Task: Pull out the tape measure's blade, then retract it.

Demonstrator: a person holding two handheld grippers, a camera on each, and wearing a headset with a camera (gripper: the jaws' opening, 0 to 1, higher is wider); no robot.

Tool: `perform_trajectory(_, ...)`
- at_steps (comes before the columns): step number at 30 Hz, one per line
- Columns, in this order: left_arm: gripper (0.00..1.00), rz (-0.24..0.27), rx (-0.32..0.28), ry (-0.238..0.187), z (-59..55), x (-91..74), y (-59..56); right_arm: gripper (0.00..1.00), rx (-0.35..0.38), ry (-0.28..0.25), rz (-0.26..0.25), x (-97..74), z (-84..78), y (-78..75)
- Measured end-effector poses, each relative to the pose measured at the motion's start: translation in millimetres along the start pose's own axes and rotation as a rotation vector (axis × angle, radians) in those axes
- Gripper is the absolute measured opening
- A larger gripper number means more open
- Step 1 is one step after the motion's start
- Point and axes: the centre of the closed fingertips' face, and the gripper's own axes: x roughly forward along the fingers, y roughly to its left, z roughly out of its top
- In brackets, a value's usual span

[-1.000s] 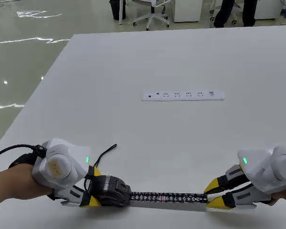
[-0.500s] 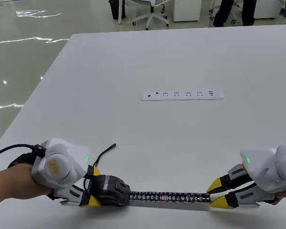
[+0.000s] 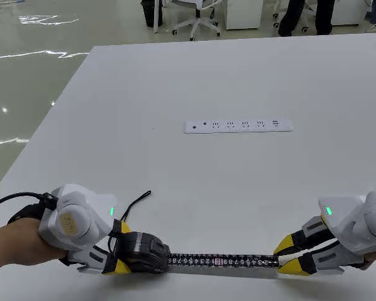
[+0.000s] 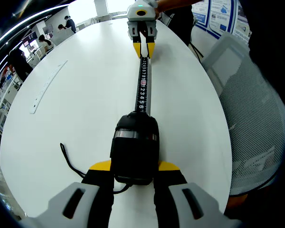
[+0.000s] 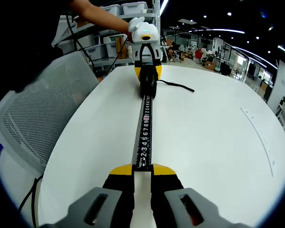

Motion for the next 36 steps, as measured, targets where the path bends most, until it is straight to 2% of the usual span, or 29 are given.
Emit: perform_trajectory(36,0.27,-0.002,0.002,0.007,0.3,0.5,-0.6,0.11,0.006,0.016,-0.001,-17.9,-12.9,2.0)
